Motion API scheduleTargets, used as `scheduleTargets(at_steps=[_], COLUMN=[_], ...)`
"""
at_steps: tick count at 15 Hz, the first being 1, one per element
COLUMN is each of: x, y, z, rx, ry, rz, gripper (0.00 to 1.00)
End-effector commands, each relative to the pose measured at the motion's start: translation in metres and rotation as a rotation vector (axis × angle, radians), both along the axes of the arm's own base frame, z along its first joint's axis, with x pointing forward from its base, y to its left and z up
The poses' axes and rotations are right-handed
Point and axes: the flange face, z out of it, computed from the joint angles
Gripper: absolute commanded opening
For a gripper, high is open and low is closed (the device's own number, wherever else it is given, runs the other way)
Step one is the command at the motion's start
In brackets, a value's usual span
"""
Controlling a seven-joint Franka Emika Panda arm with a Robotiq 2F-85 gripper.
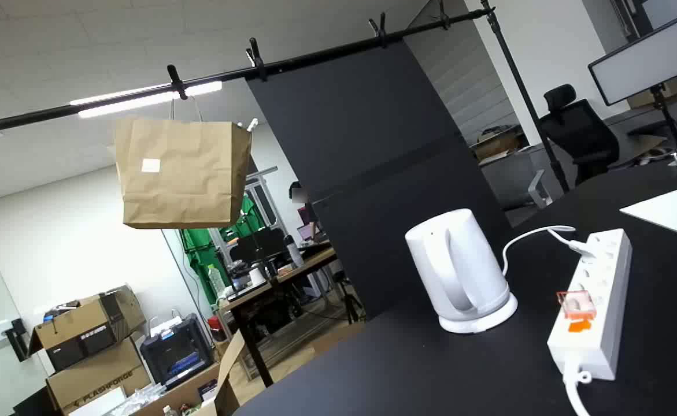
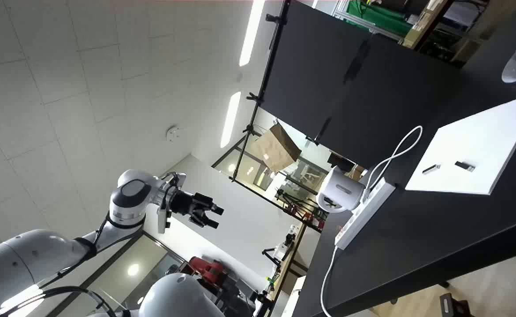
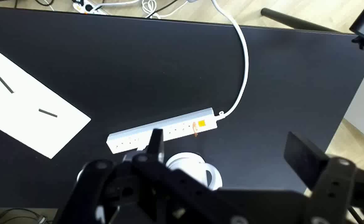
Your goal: Turn on the extension cable
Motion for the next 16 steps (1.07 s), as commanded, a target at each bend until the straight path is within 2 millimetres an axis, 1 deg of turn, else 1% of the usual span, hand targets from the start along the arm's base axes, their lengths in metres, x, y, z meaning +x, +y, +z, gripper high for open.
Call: scheduleTargets(at_steps=[1,10,11,13,16], x=[0.0,-0.001,0.0,0.01,0.038], y=[0.0,0.0,-0.002,-0.008,-0.012], z=[0.001,0.002,0.001,-0.006,-0.031], rx=[0.0,0.001,-0.002,0.014,0.035], ry=[-0.001,-0.007,-0.027,-0.063,-0.143], rz=[0.0,0.0,0.021,0.021,0.05], gripper=[1.0,1.0,1.0,1.0,1.0])
